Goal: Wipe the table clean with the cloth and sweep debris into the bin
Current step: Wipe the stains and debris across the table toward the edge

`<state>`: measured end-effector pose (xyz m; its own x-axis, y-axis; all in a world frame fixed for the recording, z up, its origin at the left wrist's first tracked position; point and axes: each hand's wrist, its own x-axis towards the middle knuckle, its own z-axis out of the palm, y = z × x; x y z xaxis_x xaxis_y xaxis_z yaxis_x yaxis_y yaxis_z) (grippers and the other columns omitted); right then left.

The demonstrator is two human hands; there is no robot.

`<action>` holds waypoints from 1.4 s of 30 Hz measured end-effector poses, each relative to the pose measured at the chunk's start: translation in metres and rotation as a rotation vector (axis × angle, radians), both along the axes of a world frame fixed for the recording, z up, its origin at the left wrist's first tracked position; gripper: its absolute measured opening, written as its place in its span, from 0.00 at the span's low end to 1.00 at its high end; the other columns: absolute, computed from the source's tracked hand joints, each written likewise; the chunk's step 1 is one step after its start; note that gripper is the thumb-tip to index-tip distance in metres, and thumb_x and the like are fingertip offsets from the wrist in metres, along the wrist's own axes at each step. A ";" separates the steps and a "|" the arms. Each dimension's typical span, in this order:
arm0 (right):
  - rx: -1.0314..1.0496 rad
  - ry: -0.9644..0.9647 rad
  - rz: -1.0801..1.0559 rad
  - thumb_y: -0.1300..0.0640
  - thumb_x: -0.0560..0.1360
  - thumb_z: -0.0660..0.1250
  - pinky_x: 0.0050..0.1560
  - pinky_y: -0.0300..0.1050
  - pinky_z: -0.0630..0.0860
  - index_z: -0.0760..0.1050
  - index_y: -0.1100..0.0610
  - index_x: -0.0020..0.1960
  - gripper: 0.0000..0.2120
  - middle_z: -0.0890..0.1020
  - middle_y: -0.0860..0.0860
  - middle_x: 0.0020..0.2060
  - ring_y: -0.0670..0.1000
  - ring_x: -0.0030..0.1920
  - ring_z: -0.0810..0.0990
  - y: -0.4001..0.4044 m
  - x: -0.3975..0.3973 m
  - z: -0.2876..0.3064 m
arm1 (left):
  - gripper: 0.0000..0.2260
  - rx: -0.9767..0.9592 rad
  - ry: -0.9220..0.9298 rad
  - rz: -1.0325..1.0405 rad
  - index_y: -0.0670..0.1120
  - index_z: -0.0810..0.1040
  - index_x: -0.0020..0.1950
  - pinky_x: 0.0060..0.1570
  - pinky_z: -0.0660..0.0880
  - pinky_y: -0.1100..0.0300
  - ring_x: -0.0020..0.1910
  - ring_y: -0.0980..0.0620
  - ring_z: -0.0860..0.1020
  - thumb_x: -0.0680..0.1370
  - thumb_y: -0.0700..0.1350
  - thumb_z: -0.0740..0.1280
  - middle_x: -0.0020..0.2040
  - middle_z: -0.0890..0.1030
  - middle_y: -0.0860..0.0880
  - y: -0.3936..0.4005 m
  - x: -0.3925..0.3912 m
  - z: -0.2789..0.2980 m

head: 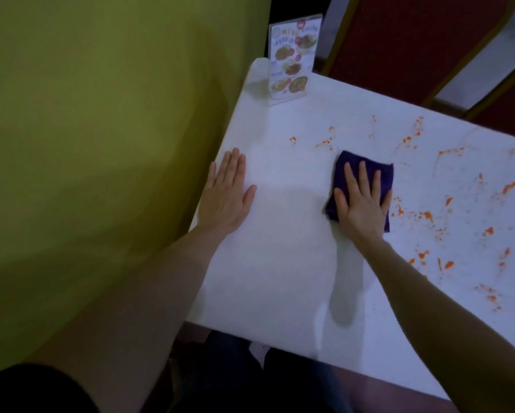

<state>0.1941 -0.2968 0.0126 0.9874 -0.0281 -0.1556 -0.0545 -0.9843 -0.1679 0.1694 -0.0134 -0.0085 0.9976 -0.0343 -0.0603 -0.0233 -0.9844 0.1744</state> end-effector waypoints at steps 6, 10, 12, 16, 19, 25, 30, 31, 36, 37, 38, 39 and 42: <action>0.039 0.008 -0.097 0.42 0.83 0.48 0.74 0.68 0.38 0.47 0.45 0.80 0.28 0.47 0.49 0.80 0.60 0.79 0.42 0.036 0.103 -0.001 | 0.30 0.040 -0.045 -0.006 0.40 0.52 0.81 0.78 0.50 0.45 0.81 0.47 0.50 0.83 0.56 0.46 0.81 0.52 0.43 -0.002 0.002 -0.007; 0.044 0.023 0.131 0.43 0.82 0.50 0.75 0.66 0.39 0.48 0.44 0.80 0.28 0.49 0.48 0.80 0.60 0.79 0.43 0.078 0.111 -0.001 | 0.30 0.056 -0.037 -0.006 0.41 0.51 0.81 0.78 0.50 0.46 0.81 0.47 0.49 0.83 0.56 0.46 0.82 0.51 0.43 -0.001 0.002 -0.007; 0.043 0.018 0.290 0.42 0.82 0.48 0.75 0.64 0.40 0.50 0.43 0.80 0.27 0.51 0.48 0.80 0.59 0.79 0.45 0.094 0.094 -0.001 | 0.30 0.064 -0.036 -0.007 0.41 0.50 0.81 0.78 0.50 0.46 0.81 0.47 0.49 0.83 0.57 0.45 0.82 0.51 0.43 -0.002 0.002 -0.006; 0.041 0.013 0.474 0.41 0.80 0.44 0.77 0.63 0.42 0.49 0.43 0.80 0.28 0.52 0.48 0.80 0.58 0.79 0.45 0.100 0.033 -0.004 | 0.30 0.054 -0.029 -0.005 0.41 0.50 0.81 0.78 0.50 0.46 0.81 0.48 0.49 0.83 0.57 0.45 0.82 0.51 0.44 -0.002 0.002 -0.003; 0.033 -0.007 0.501 0.41 0.81 0.46 0.77 0.62 0.44 0.51 0.43 0.80 0.28 0.53 0.48 0.80 0.57 0.80 0.46 0.070 -0.002 -0.006 | 0.30 0.049 -0.031 -0.004 0.41 0.51 0.81 0.78 0.51 0.45 0.81 0.47 0.49 0.83 0.57 0.45 0.82 0.52 0.43 -0.002 0.003 -0.002; -0.005 -0.014 0.165 0.39 0.78 0.49 0.76 0.63 0.45 0.54 0.43 0.79 0.30 0.55 0.48 0.80 0.57 0.79 0.49 0.010 0.037 -0.002 | 0.30 0.049 -0.036 -0.002 0.41 0.52 0.81 0.78 0.51 0.45 0.81 0.47 0.50 0.83 0.57 0.46 0.81 0.52 0.43 -0.002 0.003 -0.003; 0.042 0.010 0.021 0.42 0.82 0.49 0.75 0.67 0.39 0.48 0.43 0.80 0.28 0.49 0.48 0.80 0.60 0.79 0.42 0.060 0.105 -0.002 | 0.31 0.077 -0.035 -0.008 0.41 0.50 0.81 0.78 0.51 0.45 0.81 0.47 0.49 0.83 0.57 0.44 0.82 0.51 0.43 -0.002 0.002 -0.002; 0.049 0.014 0.047 0.42 0.82 0.50 0.75 0.67 0.38 0.48 0.43 0.80 0.28 0.49 0.48 0.80 0.60 0.79 0.42 0.075 0.109 -0.003 | 0.31 0.075 -0.029 -0.009 0.41 0.50 0.81 0.78 0.51 0.45 0.81 0.47 0.49 0.83 0.57 0.44 0.82 0.51 0.43 -0.002 0.002 -0.002; 0.015 0.004 0.420 0.41 0.81 0.46 0.76 0.66 0.43 0.50 0.42 0.80 0.28 0.52 0.48 0.80 0.59 0.79 0.45 0.114 0.070 -0.001 | 0.31 0.067 -0.015 -0.006 0.41 0.49 0.81 0.78 0.50 0.46 0.81 0.47 0.48 0.83 0.58 0.44 0.82 0.51 0.43 -0.002 0.002 0.000; 0.014 0.006 0.495 0.41 0.80 0.45 0.76 0.65 0.43 0.50 0.42 0.79 0.27 0.52 0.48 0.80 0.59 0.79 0.45 0.111 0.057 -0.001 | 0.31 0.065 -0.019 -0.005 0.41 0.50 0.81 0.78 0.51 0.45 0.81 0.47 0.49 0.83 0.58 0.44 0.82 0.51 0.43 -0.002 0.002 0.000; 0.015 0.019 0.550 0.42 0.81 0.44 0.76 0.64 0.43 0.50 0.41 0.79 0.27 0.52 0.47 0.80 0.58 0.79 0.44 0.103 0.044 -0.001 | 0.31 0.062 -0.020 -0.006 0.41 0.50 0.81 0.78 0.51 0.45 0.81 0.47 0.49 0.83 0.58 0.44 0.82 0.51 0.43 -0.002 0.002 0.000; 0.016 0.034 0.589 0.42 0.81 0.44 0.77 0.63 0.41 0.49 0.41 0.79 0.27 0.51 0.46 0.80 0.57 0.79 0.43 0.092 0.033 -0.002 | 0.31 0.058 -0.017 -0.006 0.41 0.50 0.81 0.78 0.51 0.45 0.81 0.47 0.49 0.83 0.58 0.44 0.82 0.51 0.43 -0.002 0.002 0.000; 0.043 0.040 0.625 0.42 0.81 0.47 0.77 0.61 0.41 0.51 0.40 0.79 0.27 0.51 0.45 0.80 0.55 0.80 0.43 0.048 0.011 -0.002 | 0.31 0.065 -0.013 -0.006 0.41 0.50 0.81 0.78 0.50 0.45 0.81 0.47 0.49 0.83 0.58 0.44 0.82 0.51 0.43 -0.002 0.003 0.001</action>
<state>0.2052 -0.2488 0.0103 0.8085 0.5599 -0.1810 0.5222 -0.8245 -0.2180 0.1725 -0.0158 -0.0080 0.9981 -0.0368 -0.0492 -0.0313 -0.9935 0.1096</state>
